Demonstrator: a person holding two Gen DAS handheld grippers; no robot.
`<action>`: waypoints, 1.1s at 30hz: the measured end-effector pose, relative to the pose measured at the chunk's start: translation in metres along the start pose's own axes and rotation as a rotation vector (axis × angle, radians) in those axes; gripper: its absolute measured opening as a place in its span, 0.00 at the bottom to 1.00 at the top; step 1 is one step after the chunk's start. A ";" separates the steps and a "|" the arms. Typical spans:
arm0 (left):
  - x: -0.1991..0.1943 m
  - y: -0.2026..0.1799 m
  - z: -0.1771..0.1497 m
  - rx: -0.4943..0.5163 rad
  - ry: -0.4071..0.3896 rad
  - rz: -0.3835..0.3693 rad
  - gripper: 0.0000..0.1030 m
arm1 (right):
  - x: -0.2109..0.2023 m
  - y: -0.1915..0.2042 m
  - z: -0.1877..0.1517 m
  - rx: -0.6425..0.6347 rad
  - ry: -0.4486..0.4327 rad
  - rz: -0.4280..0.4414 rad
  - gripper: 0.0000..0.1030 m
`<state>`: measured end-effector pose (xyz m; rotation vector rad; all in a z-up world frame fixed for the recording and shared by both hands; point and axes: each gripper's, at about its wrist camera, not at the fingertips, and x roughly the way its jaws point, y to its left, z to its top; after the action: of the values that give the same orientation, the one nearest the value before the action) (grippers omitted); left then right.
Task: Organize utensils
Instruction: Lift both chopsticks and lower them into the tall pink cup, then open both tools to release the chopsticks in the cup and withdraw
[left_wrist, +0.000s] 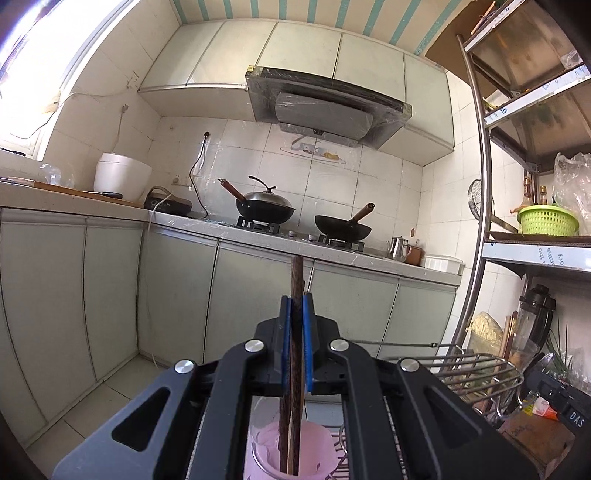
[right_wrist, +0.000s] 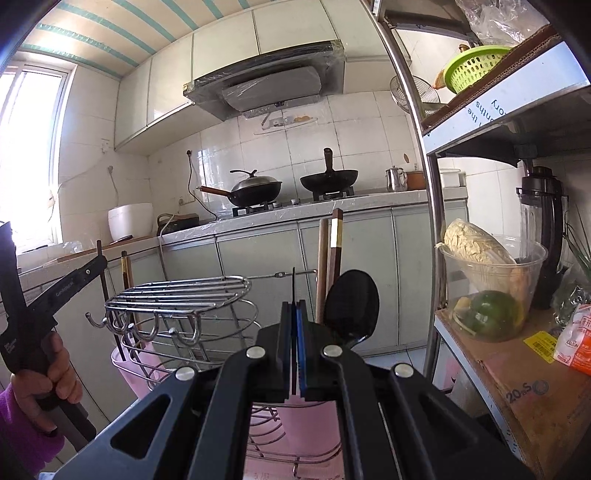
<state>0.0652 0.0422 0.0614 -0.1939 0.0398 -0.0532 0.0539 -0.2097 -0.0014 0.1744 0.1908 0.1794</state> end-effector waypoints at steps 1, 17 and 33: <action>-0.001 0.000 -0.003 0.000 0.011 -0.002 0.05 | 0.000 0.000 -0.002 0.003 0.006 0.001 0.03; -0.009 0.007 -0.036 -0.014 0.194 -0.005 0.05 | 0.004 -0.014 -0.010 0.064 0.085 -0.008 0.03; -0.006 0.011 -0.043 -0.024 0.291 0.019 0.05 | 0.016 -0.016 -0.017 0.081 0.164 -0.029 0.03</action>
<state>0.0578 0.0453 0.0172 -0.2081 0.3328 -0.0620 0.0688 -0.2198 -0.0240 0.2375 0.3638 0.1575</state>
